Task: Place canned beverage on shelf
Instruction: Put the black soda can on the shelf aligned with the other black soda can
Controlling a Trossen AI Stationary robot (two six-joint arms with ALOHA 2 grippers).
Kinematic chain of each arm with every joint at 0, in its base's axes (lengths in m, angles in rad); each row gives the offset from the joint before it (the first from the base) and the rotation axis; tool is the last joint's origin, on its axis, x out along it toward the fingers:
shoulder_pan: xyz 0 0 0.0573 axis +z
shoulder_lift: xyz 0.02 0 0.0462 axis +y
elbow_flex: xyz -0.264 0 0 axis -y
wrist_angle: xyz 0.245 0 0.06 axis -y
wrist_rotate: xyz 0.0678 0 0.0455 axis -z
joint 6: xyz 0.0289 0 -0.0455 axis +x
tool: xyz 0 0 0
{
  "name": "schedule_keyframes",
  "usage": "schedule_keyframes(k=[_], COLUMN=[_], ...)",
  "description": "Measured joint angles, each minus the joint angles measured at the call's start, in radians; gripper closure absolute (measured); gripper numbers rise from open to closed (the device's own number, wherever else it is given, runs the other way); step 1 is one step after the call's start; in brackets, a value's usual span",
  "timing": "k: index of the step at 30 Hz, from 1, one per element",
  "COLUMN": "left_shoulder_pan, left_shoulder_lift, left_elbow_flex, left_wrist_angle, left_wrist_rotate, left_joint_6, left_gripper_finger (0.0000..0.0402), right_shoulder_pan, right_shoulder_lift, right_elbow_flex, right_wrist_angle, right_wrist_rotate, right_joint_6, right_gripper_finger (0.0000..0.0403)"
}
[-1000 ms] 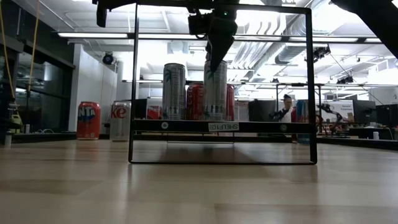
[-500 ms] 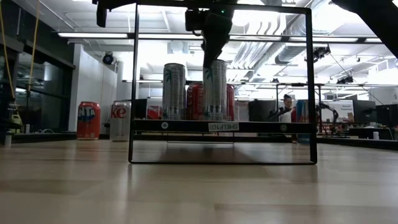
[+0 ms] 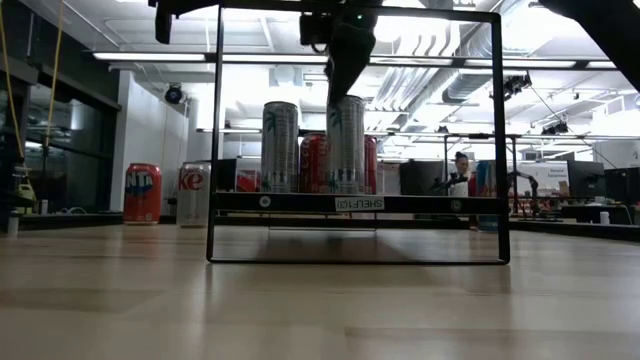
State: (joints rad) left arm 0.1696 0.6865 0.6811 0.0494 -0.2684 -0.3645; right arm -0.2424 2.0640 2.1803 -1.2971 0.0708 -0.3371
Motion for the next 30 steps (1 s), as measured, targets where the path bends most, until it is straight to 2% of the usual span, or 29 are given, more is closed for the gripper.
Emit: schedule_keyframes(k=[5,9,12,15,16,20,23,27,29,30], left_shoulder_pan=[0.0,0.0,0.0,0.0,0.0,0.0,0.0,0.0,0.0,0.0], left_shoulder_lift=[0.0,0.0,0.0,0.0,0.0,0.0,0.0,0.0,0.0,0.0], left_elbow_flex=[0.0,0.0,0.0,0.0,0.0,0.0,0.0,0.0,0.0,0.0], left_wrist_angle=[0.0,0.0,0.0,0.0,0.0,-0.001,-0.005,-0.009,-0.009,-0.009], left_wrist_rotate=[0.0,0.0,0.0,0.0,0.0,0.009,0.028,0.034,0.034,0.034], left_joint_6=[0.0,0.0,0.0,0.0,0.0,-0.001,0.0,-0.001,-0.001,0.0], left_gripper_finger=[0.0398,0.0398,0.0398,0.0398,0.0398,0.0398,0.0398,0.0398,0.0398,0.0398], right_shoulder_pan=[0.008,0.025,0.051,0.11,0.134,0.225,0.264,0.265,0.259,0.254], right_shoulder_lift=[-0.056,-0.124,-0.159,-0.165,-0.166,-0.237,-0.342,-0.546,-0.644,-0.682], right_elbow_flex=[0.0,0.0,0.0,-0.004,-0.022,-0.214,-0.466,-0.821,-0.968,-1.032], right_wrist_angle=[0.033,0.008,-0.113,-0.285,-0.281,-0.207,-0.128,0.174,0.357,0.456], right_wrist_rotate=[-0.001,-0.077,-0.145,-0.141,-0.125,-0.121,-0.083,-0.165,-0.174,-0.162], right_joint_6=[-0.036,0.03,0.129,0.146,0.154,0.177,0.236,0.425,0.543,0.611], right_gripper_finger=[0.0016,0.0016,0.0016,0.0029,0.004,0.0117,0.021,0.0356,0.0388,0.0384])
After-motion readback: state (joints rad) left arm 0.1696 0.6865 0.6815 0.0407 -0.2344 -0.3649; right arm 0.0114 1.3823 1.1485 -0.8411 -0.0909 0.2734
